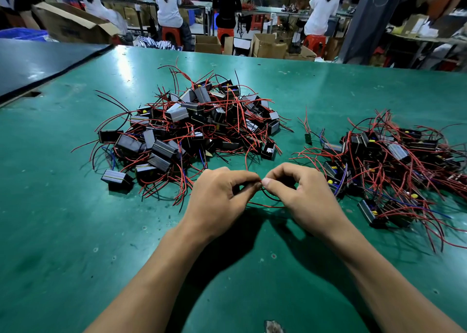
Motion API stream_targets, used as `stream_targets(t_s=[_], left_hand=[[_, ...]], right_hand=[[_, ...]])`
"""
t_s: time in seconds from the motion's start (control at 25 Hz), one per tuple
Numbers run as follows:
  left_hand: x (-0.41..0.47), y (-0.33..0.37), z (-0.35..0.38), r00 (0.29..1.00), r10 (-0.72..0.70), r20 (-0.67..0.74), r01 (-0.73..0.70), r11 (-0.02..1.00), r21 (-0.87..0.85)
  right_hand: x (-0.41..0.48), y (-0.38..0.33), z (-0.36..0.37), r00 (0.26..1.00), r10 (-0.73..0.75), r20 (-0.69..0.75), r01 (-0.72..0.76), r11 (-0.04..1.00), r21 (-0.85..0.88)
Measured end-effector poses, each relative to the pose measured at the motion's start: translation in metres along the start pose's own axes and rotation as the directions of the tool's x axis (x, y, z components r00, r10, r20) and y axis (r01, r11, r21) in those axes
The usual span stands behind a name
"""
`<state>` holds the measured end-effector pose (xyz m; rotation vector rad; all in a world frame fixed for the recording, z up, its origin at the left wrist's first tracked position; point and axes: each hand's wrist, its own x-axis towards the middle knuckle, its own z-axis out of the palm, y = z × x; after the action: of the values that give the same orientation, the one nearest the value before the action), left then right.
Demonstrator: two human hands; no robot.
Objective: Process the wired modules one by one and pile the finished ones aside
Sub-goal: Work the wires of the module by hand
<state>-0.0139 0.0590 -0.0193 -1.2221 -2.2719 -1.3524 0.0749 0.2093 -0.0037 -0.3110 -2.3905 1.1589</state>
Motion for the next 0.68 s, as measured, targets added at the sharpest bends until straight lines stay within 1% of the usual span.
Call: stream_targets(t_s=[0.08, 0.2, 0.28, 0.36, 0.44, 0.48, 0.56, 0.68], left_hand=[[-0.001, 0.002, 0.0, 1.0, -0.002, 0.001, 0.002, 1.0, 0.01], [0.0, 0.002, -0.004, 0.998, -0.07, 0.01, 0.07, 0.995, -0.076], [0.001, 0.0, -0.007, 0.99, -0.141, 0.002, 0.14, 0.983, -0.115], [0.002, -0.002, -0.009, 0.98, -0.199, -0.017, 0.195, 0.971, -0.141], [0.003, -0.001, -0.01, 0.973, -0.23, -0.036, 0.221, 0.962, -0.161], [0.003, -0.001, -0.01, 0.969, -0.243, -0.038, 0.233, 0.956, -0.176], [0.003, -0.002, -0.01, 0.956, -0.293, -0.006, 0.285, 0.935, -0.212], [0.005, -0.004, -0.011, 0.936, -0.329, 0.122, 0.347, 0.921, -0.179]], right_hand=[[-0.002, -0.003, -0.001, 0.999, 0.028, 0.031, -0.029, 0.999, 0.019], [-0.001, -0.005, -0.007, 0.999, 0.009, 0.031, -0.01, 0.999, 0.042], [0.002, 0.0, -0.011, 0.999, 0.042, -0.017, -0.041, 0.997, 0.068], [0.006, 0.008, -0.015, 0.99, 0.11, -0.091, -0.101, 0.99, 0.098], [0.009, 0.014, -0.017, 0.98, 0.14, -0.141, -0.133, 0.989, 0.061], [0.009, 0.016, -0.018, 0.979, 0.145, -0.142, -0.141, 0.989, 0.036], [0.009, 0.018, -0.02, 0.983, 0.151, -0.102, -0.153, 0.988, -0.009], [0.01, 0.021, -0.024, 0.986, 0.166, 0.02, -0.161, 0.976, -0.146]])
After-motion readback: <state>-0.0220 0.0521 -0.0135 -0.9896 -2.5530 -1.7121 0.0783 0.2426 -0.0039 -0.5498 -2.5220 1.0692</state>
